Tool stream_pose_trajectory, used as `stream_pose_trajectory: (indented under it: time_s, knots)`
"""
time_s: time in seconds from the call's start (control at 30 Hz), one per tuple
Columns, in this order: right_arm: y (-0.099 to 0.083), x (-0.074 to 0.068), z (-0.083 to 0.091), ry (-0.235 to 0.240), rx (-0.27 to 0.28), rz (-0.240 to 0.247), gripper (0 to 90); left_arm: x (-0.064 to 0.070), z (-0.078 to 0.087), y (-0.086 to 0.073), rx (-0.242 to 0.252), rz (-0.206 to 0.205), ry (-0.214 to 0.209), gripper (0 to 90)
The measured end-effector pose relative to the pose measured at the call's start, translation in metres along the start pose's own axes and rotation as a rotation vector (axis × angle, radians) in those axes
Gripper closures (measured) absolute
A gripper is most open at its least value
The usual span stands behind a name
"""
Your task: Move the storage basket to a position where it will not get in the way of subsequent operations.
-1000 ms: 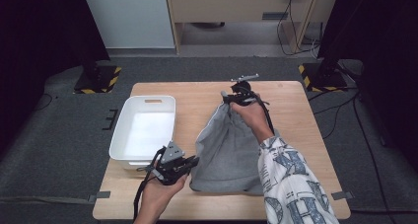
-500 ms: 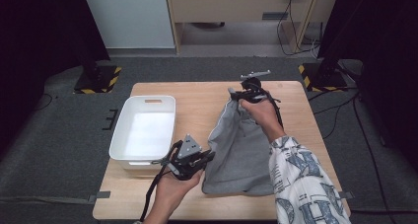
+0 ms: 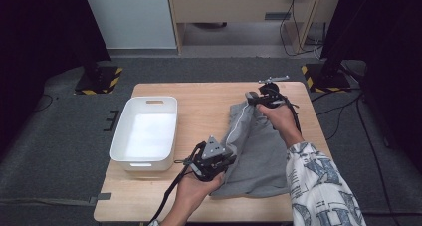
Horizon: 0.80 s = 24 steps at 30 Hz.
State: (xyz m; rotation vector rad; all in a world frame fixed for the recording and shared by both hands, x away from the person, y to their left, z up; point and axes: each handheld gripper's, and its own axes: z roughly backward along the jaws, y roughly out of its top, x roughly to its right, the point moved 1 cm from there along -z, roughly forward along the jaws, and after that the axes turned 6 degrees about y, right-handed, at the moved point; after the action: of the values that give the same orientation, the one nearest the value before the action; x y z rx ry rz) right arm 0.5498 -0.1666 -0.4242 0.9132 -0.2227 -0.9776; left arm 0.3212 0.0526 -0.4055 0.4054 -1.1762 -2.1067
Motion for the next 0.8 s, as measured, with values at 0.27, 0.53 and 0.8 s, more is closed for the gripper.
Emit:
stream_pose_trajectory:
  time_s: [0.27, 0.53, 0.8]
  knots:
    - [-0.006, 0.015, 0.009, -0.035, -0.016, -0.001, 77.7, 0.015, -0.02, 0.003, 0.002, -0.002, -0.031, 85.7]
    - [-0.014, 0.025, 0.004, -0.055, -0.036, 0.001, 77.7, 0.03, -0.044, 0.001, 0.0, 0.007, -0.069, 85.6]
    - [-0.017, 0.032, 0.003, -0.073, -0.048, 0.006, 76.7, 0.033, -0.055, -0.002, 0.007, 0.008, -0.052, 85.6]
